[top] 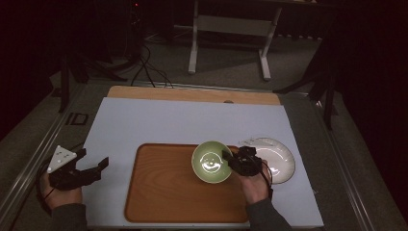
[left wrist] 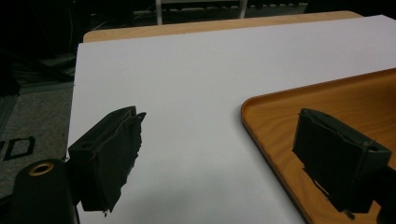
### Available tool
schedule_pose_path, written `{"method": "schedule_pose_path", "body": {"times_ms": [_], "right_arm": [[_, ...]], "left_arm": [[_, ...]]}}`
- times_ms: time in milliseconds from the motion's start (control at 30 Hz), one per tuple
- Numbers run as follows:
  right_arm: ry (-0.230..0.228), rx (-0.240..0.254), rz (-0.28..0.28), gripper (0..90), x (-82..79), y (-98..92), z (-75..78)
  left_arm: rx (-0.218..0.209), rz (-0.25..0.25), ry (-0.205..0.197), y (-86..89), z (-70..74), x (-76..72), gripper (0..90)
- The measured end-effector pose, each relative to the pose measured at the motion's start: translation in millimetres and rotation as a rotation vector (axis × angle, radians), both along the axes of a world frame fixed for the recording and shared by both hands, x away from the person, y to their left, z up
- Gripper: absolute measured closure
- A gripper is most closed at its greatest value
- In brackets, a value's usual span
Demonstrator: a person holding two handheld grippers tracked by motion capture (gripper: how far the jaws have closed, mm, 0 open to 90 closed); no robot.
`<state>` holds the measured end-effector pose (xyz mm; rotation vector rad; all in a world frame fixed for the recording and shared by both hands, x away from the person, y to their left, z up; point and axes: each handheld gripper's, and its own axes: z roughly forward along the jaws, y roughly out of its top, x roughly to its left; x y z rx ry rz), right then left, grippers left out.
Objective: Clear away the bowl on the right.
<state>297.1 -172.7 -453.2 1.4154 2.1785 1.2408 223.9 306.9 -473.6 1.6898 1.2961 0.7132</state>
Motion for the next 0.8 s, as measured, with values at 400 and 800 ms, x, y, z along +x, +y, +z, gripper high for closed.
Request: {"method": "schedule_pose_path", "body": {"times_ms": [400, 800], "right_arm": [[0.016, -0.015, 0.014, 82.4, 1.9, 6.6, -5.6], [0.034, -0.015, 0.038, 82.4, -0.4, 11.3, -13.1]], "left_arm": [[-0.005, 0.006, -0.001, 0.8, -0.2, 0.1, 14.9], [-0.009, 0.006, -0.001, 1.5, -0.1, 0.4, 14.9]]}}
